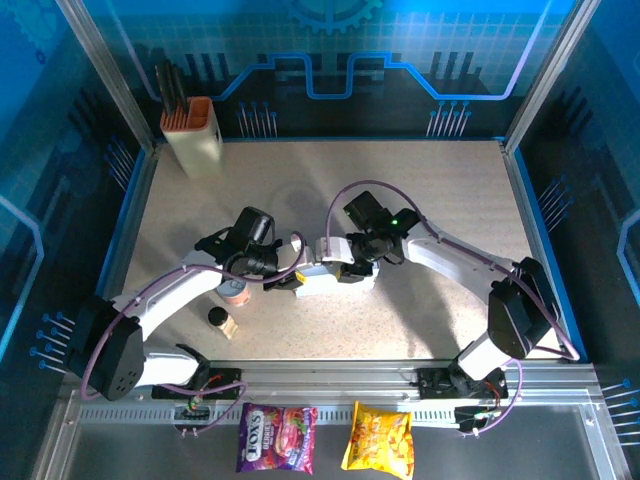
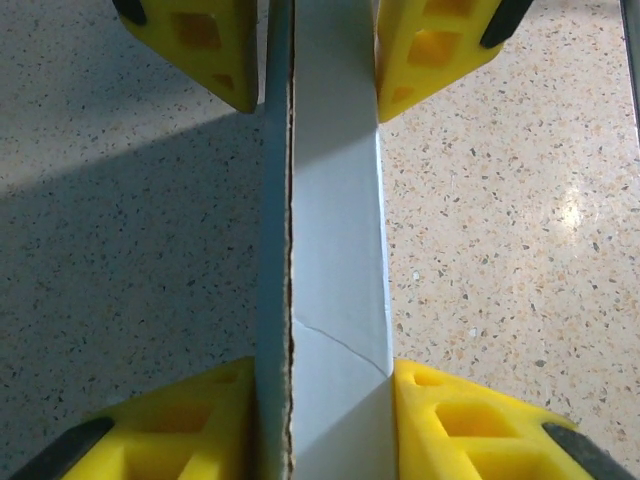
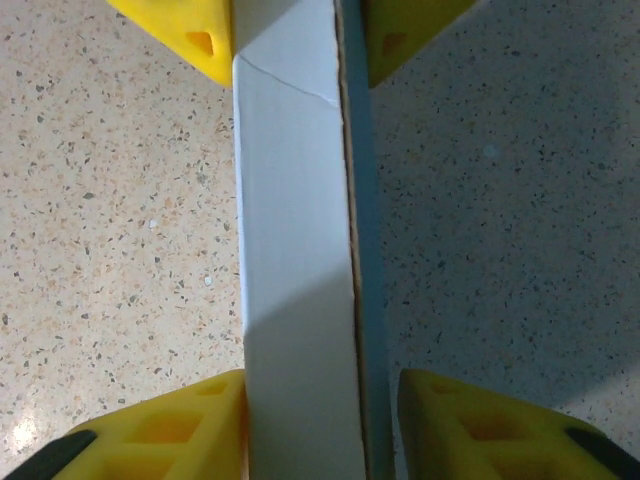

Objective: Fold the paper box

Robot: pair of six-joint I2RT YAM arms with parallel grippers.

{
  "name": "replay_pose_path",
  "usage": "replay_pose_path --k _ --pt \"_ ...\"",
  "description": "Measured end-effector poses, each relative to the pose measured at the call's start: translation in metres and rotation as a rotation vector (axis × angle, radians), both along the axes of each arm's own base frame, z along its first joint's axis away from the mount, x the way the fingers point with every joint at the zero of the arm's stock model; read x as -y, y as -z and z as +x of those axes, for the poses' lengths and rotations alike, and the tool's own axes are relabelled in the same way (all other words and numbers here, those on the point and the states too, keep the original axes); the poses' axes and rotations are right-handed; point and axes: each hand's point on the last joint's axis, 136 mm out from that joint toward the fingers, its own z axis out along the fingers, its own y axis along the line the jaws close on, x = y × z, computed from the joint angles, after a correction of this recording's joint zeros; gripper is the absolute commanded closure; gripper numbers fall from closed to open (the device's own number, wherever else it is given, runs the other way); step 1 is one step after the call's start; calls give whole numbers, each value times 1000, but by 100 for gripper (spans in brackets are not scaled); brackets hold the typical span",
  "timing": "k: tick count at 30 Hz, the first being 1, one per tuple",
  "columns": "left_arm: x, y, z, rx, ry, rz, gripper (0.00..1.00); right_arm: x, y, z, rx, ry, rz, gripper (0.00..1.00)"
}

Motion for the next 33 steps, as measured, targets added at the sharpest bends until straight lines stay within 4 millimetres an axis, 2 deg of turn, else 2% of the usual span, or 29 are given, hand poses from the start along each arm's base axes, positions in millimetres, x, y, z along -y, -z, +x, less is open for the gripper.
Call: replay_pose_path --k 5,11,15,21,27,29,33 --pt "0 0 0 2 1 -1 70 18 -5 5 -8 37 38 45" --pt "0 0 1 5 -1 0 70 51 -14 13 -14 73 90 43" --pt "0 0 1 5 -1 1 70 64 -12 15 -24 71 92 43" --pt "0 0 1 5 -1 0 70 73 -2 14 -66 57 85 49" --pt "0 0 1 6 -2 1 68 76 4 10 -93 43 88 62" --pt "0 0 2 7 -4 4 65 75 3 9 -94 37 93 66" --pt "-3 2 3 8 -19 17 50 73 2 7 -104 33 106 73"
